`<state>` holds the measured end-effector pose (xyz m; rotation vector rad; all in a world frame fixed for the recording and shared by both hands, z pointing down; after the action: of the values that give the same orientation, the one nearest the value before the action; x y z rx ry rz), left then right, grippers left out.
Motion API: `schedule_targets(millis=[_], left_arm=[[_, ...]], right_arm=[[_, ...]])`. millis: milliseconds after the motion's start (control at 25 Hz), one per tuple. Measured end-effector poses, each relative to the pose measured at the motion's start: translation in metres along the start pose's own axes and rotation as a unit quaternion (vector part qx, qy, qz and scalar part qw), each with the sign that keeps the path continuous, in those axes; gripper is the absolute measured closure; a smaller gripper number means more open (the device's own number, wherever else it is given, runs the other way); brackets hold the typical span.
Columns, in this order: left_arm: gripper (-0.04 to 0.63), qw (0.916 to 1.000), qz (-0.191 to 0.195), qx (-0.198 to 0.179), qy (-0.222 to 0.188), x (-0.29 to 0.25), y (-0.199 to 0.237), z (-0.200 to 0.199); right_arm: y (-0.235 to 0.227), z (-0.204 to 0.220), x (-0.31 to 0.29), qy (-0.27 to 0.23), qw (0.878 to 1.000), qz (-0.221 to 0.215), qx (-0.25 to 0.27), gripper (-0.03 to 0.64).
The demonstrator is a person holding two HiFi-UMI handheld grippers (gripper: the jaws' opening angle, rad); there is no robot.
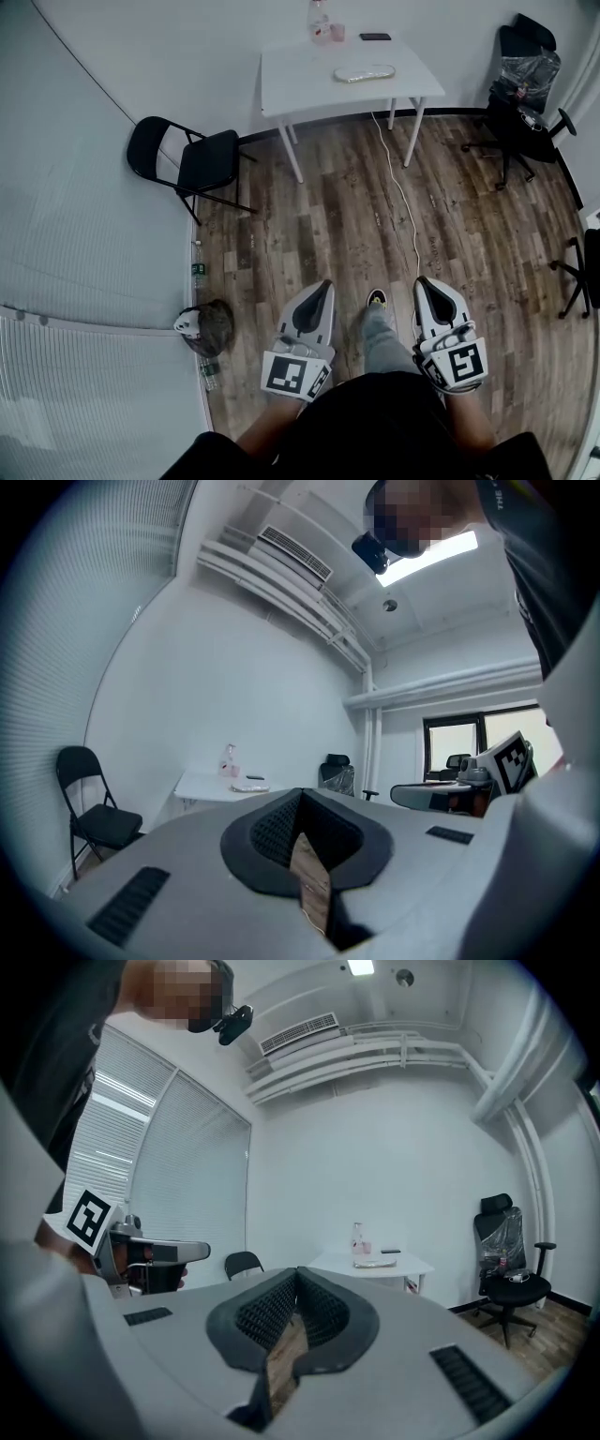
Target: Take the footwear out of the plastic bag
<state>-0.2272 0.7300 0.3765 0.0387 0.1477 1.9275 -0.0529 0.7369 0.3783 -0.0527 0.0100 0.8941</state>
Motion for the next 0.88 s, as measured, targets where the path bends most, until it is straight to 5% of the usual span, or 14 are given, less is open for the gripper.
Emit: schedule_targets(millis=[440,880], left_arm=[[0.581,0.9992,0.002,-0.027,0.030,-0.178,-0.002,-0.002],[0.581,0.9933,-0.045,-0.089,0.059,-0.276,0.004,-0.013]], right_arm=[[-0.146,0.019,-0.072,0.032,0.999,0.000,-0.033,0.600],[-0.252,0.020,-0.114,0.002,0.997,-0.025,-0.074,0.600]])
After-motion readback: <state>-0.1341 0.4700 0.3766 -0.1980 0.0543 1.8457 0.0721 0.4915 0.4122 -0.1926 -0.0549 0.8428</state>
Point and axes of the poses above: the fingertips, and each gripper's own axes: x backward along the fingers, y to its left, z out of its underside, the point moved 2 cm from there along x, backward along the fingers, and after that the axes turned 11 degrees about -z, right-handed, at the moved point
